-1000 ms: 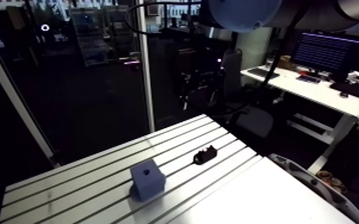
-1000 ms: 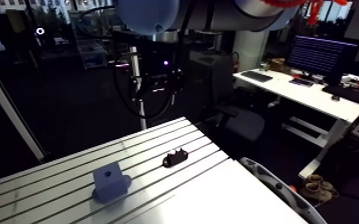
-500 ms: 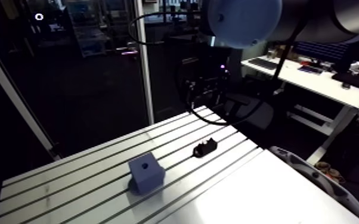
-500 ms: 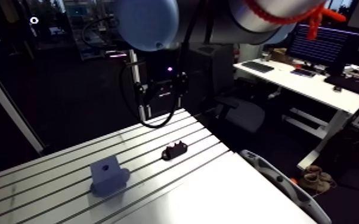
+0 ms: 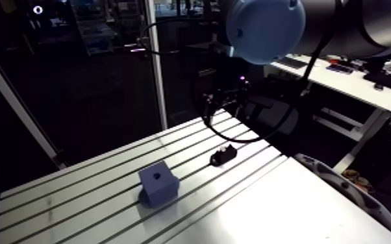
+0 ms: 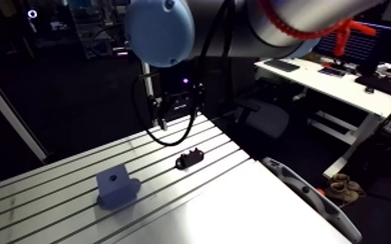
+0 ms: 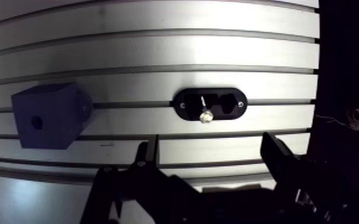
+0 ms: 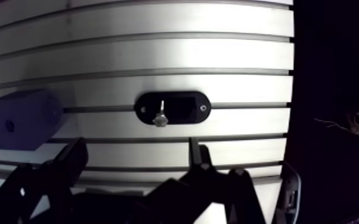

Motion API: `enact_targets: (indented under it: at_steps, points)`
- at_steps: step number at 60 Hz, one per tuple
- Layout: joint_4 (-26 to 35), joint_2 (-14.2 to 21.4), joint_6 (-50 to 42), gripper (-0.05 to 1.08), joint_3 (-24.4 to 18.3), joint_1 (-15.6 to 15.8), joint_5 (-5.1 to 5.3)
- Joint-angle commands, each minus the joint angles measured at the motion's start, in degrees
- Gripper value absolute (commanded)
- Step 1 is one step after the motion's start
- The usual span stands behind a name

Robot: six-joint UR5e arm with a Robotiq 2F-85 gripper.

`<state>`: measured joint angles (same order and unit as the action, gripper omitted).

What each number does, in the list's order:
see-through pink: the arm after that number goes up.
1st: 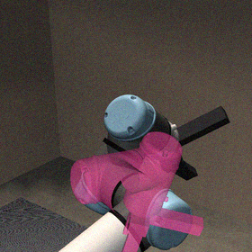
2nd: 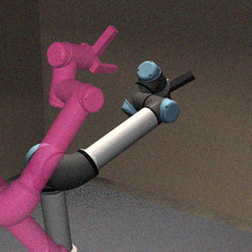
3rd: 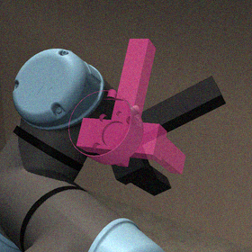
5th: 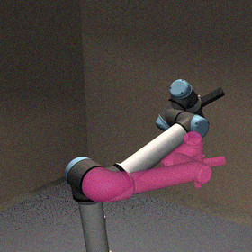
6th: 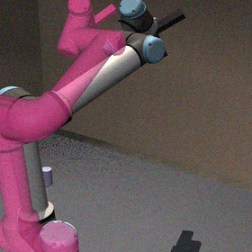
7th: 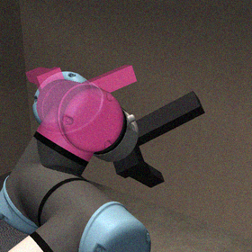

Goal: Pick up the M10 bolt and insert it into the hex recess until seated.

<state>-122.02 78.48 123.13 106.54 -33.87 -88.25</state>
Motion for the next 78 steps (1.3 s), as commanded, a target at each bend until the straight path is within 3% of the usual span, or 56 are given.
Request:
enact_targets:
  at_steps: [1,37,60,78]
  points:
    - [-1.40,-0.48,-0.12,0.10,1.15,-0.14,-0.56]
    - [-3.54,-2.29,-0.40,0.25,3.36,-1.30,-0.47]
    - [-6.68,-4.52,-0.48,0.26,3.46,-1.30,-0.73]
    - [-6.70,-5.31,-0.30,0.34,3.55,-1.30,-0.64]
